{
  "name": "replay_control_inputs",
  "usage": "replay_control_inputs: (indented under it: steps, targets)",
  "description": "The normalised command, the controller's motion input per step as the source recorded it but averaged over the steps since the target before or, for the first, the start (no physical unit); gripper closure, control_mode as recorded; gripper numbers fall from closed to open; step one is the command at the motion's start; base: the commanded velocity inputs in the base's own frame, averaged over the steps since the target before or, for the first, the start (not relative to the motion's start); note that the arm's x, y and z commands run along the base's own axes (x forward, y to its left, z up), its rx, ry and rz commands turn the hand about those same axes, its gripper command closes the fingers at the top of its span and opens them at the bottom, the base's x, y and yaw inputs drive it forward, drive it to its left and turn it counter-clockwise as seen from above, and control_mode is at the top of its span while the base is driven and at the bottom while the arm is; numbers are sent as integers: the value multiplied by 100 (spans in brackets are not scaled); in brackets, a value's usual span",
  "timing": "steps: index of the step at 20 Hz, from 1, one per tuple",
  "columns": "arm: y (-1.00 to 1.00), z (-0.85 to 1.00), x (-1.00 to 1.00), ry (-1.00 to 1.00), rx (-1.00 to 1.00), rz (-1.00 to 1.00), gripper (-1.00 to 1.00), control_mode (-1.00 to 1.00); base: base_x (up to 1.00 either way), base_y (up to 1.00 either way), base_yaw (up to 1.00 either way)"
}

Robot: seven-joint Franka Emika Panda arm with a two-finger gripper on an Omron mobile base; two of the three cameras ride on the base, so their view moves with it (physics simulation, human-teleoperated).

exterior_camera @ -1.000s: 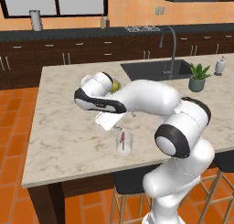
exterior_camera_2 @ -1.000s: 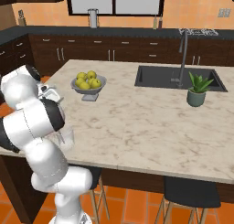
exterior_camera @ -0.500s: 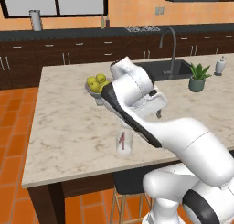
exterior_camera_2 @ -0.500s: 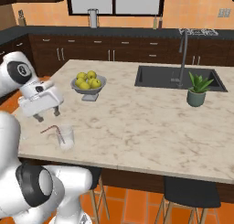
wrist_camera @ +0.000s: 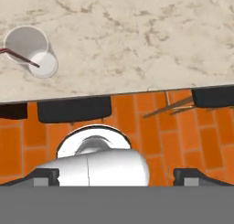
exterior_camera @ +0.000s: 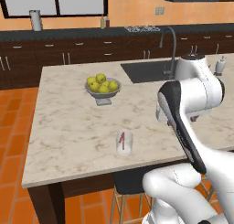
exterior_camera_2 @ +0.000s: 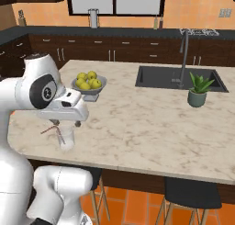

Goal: Take a straw from the drawer in front and place it inside the glass cup on the dining counter.

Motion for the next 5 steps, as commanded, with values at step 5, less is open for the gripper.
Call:
replay_control_inputs:
  steps: [5]
  targets:
    - [-75, 1, -23, -6, 25, 0, -100, -100, 0, 0, 0]
